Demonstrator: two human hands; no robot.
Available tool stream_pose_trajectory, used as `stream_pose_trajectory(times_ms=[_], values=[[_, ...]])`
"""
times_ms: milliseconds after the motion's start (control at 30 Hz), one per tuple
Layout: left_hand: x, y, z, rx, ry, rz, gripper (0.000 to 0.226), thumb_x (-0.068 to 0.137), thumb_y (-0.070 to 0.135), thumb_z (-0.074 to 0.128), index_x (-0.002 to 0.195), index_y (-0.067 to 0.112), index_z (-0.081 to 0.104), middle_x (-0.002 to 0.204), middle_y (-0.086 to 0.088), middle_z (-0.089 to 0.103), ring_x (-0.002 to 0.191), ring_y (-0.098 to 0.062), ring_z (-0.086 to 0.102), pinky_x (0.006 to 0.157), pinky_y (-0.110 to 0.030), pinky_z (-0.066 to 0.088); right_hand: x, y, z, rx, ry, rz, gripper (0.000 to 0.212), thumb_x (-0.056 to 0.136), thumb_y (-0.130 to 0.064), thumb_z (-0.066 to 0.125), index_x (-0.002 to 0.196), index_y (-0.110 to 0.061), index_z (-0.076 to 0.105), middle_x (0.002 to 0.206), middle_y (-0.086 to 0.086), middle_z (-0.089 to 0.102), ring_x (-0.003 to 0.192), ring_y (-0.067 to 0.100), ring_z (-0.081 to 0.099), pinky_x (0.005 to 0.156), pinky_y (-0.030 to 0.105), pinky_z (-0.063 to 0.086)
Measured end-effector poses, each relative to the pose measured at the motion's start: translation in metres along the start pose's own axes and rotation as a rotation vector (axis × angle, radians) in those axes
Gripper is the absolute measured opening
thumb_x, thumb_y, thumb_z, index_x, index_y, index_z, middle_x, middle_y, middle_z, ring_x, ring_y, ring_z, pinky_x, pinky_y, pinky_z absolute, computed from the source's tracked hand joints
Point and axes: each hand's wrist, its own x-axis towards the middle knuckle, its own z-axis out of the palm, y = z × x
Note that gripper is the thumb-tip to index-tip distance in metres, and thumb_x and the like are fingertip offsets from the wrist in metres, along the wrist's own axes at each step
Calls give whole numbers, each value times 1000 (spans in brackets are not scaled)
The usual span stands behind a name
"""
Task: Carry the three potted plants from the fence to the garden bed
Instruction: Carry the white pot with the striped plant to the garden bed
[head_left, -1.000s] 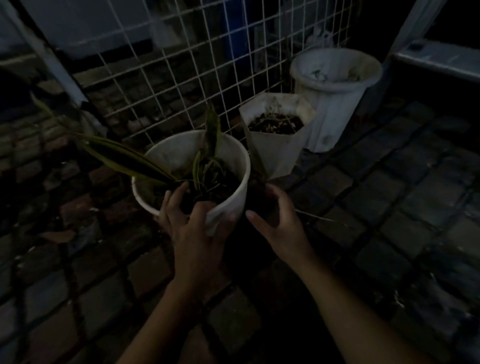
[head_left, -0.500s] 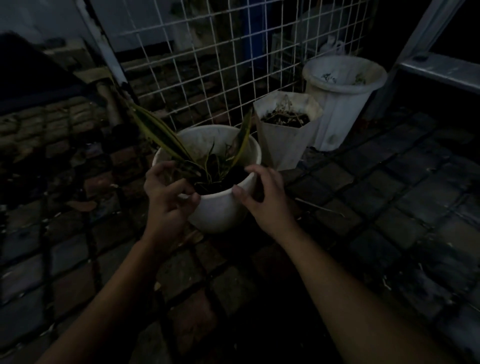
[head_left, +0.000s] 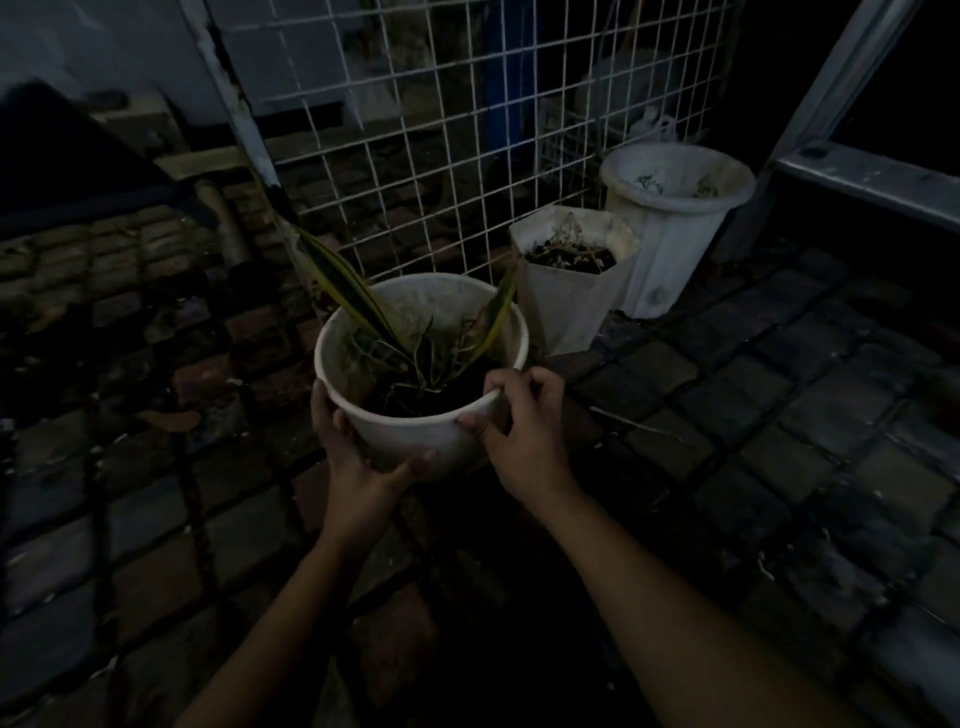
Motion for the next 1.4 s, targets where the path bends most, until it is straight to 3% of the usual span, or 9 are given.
stream_pose_trajectory(times_ms=[233,333,400,567,667,767,900,1067,1400], values=[[2,-13,-7,138,-59,-159,161,47,56,98,152,46,-24,167,-5,19,150,-19,35,114,-53,44,-32,-18,25,201,161,53,40,88,-21,76,123,-12,58,132,9,32,112,13,48,92,5,37],[2,-18,-6,143,-44,-137,153,49,56,98,149,52,-18,167,-5,19,151,-20,34,113,-53,44,-36,-17,23,232,180,68,65,85,-21,79,139,-10,46,142,14,35,124,-12,36,97,0,31],[1,-19,-2,140,-19,-168,152,47,59,96,149,52,-17,167,-5,20,150,-19,34,115,-50,43,-37,-12,22,276,160,109,84,80,-21,83,149,-9,35,149,14,30,134,1,34,100,-1,30],[4,-24,2,109,27,-167,146,52,51,98,146,54,-13,166,-4,23,148,-18,38,114,-51,45,-31,12,22,260,35,158,109,71,-28,90,157,-15,22,157,11,25,138,-1,26,109,16,34],[8,-31,4,101,-8,-190,147,52,38,98,143,49,-16,166,-5,24,147,-19,41,111,-50,47,-24,27,19,353,-43,181,107,71,-22,91,155,-22,25,154,-1,36,139,1,38,110,28,43],[11,-37,0,128,-27,-259,161,46,49,99,149,42,-25,165,-5,29,142,-19,47,107,-46,51,-18,39,21,354,-91,236,112,67,-17,93,156,-20,25,153,-4,38,138,7,40,107,30,44],[15,-48,-3,133,-71,-344,167,38,58,99,148,47,-26,158,-3,41,134,-18,55,102,-49,55,-12,52,20,426,-192,285,113,72,-12,90,157,-22,16,149,-13,34,129,-9,36,91,1,41],[17,-56,-5,41,-114,-417,156,37,46,103,144,48,-10,151,-5,51,128,-25,62,96,-56,57,-6,51,21,509,-265,329,119,72,-13,90,159,-27,9,163,-6,26,146,12,32,110,30,43],[15,-45,2,-21,-8,-348,157,38,45,102,152,26,-3,159,-6,34,141,-19,48,104,-51,53,-18,52,28,772,-135,392,103,77,4,82,157,-27,25,159,-3,38,143,15,40,112,47,44]])
